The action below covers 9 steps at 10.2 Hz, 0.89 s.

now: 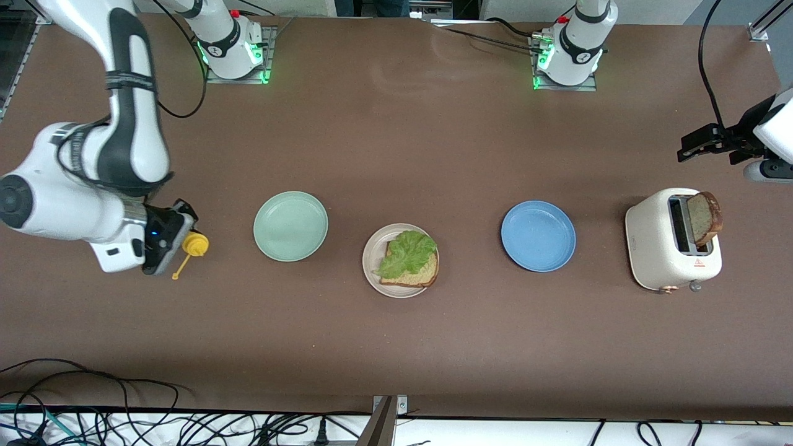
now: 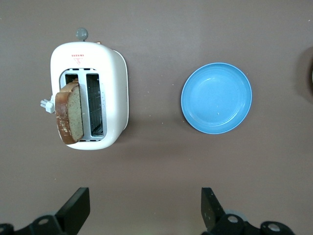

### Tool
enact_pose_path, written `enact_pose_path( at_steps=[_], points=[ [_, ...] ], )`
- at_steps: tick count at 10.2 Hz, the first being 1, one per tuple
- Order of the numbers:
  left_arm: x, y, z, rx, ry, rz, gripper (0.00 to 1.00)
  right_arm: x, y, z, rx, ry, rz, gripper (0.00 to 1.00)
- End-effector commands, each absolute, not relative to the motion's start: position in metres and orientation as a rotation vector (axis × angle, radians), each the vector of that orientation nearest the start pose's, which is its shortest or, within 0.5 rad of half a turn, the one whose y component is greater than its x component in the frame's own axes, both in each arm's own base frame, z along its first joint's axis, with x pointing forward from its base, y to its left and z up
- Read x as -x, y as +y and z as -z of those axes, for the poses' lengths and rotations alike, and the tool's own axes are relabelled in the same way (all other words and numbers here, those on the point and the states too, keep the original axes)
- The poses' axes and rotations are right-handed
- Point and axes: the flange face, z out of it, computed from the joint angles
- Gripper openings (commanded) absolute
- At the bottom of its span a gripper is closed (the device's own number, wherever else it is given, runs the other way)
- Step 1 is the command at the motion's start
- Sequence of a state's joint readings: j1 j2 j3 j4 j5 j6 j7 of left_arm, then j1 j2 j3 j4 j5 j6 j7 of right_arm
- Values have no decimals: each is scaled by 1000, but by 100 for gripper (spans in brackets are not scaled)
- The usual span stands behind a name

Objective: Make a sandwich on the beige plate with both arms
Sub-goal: 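Carry the mustard bottle with the right gripper past the green plate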

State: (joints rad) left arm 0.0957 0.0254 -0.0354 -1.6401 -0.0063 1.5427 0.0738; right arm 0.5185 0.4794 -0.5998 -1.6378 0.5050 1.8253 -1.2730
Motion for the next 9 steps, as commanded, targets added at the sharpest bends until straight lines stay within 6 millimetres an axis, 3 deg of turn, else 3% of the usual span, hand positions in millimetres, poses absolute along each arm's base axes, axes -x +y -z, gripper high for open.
enact_pose_path(
  at_steps=[1, 2, 5, 7, 9],
  points=[
    [-555, 38, -578, 3160, 9, -199, 100, -614, -21, -334, 2303, -1350, 127, 0],
    [-555, 40, -577, 3158, 2, -202, 100, -603, -43, -312, 2226, -1354, 201, 0],
    [-572, 81, -558, 3022, -41, -245, 100, -573, -89, -273, 2086, -1438, 331, 0],
    [-587, 113, -544, 3017, -110, -264, 100, -560, -111, -240, 1932, -1514, 495, 0],
    [-590, 128, -527, 3015, -142, -310, 100, -551, -121, -205, 1833, -1494, 613, 0]
  ],
)
